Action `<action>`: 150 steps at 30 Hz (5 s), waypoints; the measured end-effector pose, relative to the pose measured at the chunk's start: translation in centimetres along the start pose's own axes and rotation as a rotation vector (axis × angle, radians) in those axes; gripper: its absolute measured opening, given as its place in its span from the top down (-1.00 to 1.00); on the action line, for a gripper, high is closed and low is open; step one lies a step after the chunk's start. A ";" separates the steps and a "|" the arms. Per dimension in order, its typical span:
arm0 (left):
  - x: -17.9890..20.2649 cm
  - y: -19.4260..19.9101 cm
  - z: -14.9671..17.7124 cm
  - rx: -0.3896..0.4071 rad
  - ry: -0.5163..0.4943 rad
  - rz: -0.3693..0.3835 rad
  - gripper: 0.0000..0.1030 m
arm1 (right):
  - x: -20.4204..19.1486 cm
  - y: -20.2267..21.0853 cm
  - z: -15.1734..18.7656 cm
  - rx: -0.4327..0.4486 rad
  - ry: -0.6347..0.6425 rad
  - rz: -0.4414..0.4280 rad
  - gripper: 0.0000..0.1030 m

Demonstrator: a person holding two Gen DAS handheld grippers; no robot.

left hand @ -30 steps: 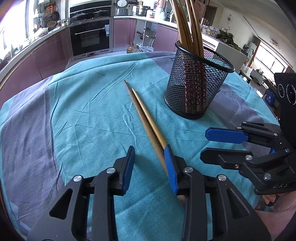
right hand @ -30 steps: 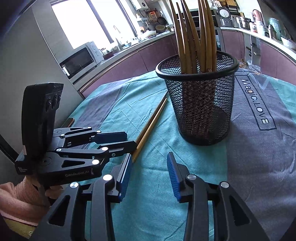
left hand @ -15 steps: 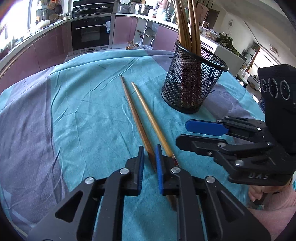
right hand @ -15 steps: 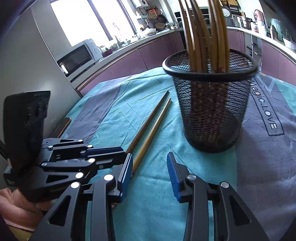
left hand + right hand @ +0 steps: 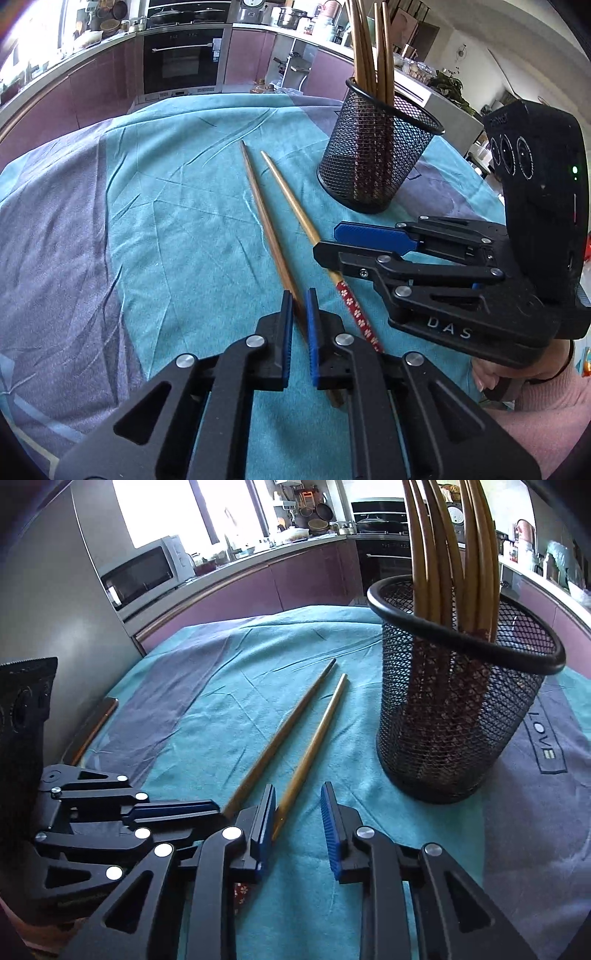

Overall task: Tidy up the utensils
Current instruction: 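Close the left tool on a chopstick while the right tool grasps the other, then lift the chopstick upright with the left tool while the right tool raises its chopstick upright, then carry both upright chopsticks above the mesh cup with both tools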

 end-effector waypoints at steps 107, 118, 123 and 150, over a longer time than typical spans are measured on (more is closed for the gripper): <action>0.0 1.8 -4.5 0.081 -0.005 -0.048 0.85 | -0.7 5.2 -1.7 0.123 0.012 -0.081 0.88; 0.1 4.1 -4.7 0.113 -0.004 -0.030 0.85 | -1.0 7.3 -2.2 0.173 0.023 -0.094 0.88; 0.2 4.6 -5.0 0.125 0.002 -0.015 0.86 | -0.9 8.3 -2.5 0.196 0.026 -0.098 0.88; 0.2 8.2 -5.9 0.215 0.006 0.045 0.86 | -1.8 11.4 -3.3 0.269 0.036 -0.108 0.88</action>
Point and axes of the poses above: each gripper's, at about its wrist camera, not at the fingertips, and y roughly against the way its jaws point, x to its right, z to its underside, the point moved 9 cm from there along -y, roughly the way its jaws point, and after that the axes turned 10 degrees about -z, right-handed, at the moved point
